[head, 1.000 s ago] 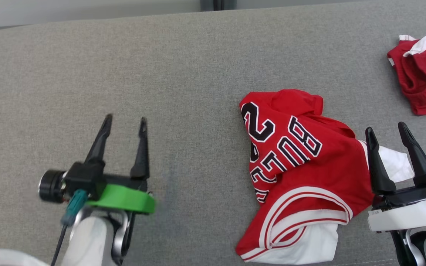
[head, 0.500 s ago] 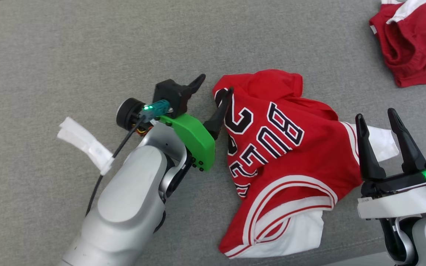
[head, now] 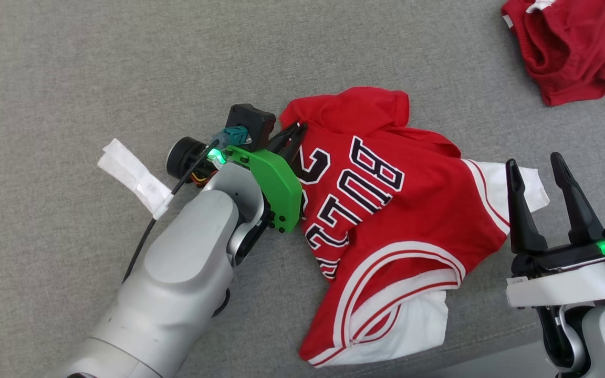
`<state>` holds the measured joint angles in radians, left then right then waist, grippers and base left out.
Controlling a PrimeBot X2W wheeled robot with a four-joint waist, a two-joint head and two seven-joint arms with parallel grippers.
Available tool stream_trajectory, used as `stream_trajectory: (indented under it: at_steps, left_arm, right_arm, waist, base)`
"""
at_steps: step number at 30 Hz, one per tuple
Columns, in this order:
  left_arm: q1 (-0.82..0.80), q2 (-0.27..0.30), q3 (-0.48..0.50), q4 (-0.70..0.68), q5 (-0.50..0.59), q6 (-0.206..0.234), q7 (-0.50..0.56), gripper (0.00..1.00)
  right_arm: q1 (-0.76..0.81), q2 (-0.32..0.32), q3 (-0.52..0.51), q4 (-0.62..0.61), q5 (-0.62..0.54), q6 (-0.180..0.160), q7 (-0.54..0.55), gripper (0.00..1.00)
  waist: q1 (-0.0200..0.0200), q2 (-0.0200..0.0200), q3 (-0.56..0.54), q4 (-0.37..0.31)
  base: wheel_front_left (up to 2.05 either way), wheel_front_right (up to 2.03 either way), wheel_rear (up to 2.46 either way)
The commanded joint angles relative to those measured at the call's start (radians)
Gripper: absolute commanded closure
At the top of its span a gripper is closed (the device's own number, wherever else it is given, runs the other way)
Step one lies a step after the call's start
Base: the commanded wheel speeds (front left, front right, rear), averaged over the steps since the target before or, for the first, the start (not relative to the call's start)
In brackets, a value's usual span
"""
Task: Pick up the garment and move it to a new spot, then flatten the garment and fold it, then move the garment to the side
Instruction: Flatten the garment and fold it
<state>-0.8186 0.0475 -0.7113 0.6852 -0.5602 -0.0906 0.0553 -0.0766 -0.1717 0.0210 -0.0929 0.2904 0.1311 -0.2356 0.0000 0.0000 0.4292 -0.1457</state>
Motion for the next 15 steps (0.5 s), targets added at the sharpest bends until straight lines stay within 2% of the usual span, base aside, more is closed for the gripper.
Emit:
stream_trajectory:
  at_steps: [1,7,11,15]
  left_arm:
    - [-0.013,0.007,-0.001,0.007,0.011,0.013,-0.024,1.0]
    - [0.046,0.041,0.038,-0.041,0.015,0.067,-0.149,1.0]
    - [0.132,0.1,0.082,-0.146,0.007,0.135,-0.209,1.0]
    - [0.263,0.172,0.126,-0.294,-0.009,0.219,-0.216,1.0]
  right_arm:
    - [-0.007,-0.002,-0.005,-0.001,0.004,-0.001,-0.007,0.0]
    - [0.005,-0.007,-0.017,-0.01,0.005,-0.001,-0.007,0.0]
    - [0.01,-0.013,-0.02,-0.013,0.006,-0.001,0.002,0.0]
    - [0.017,-0.014,-0.03,-0.014,0.004,-0.001,0.015,0.0]
  waist:
    - [0.0,0.0,-0.007,0.015]
    - [0.0,0.0,-0.027,0.061]
    - [0.0,0.0,-0.046,0.102]
    - [0.0,0.0,-0.067,0.136]
  base:
    - [0.0,0.0,0.0]
    - [0.0,0.0,0.0]
    - [0.0,0.0,0.0]
    - [0.0,0.0,0.0]
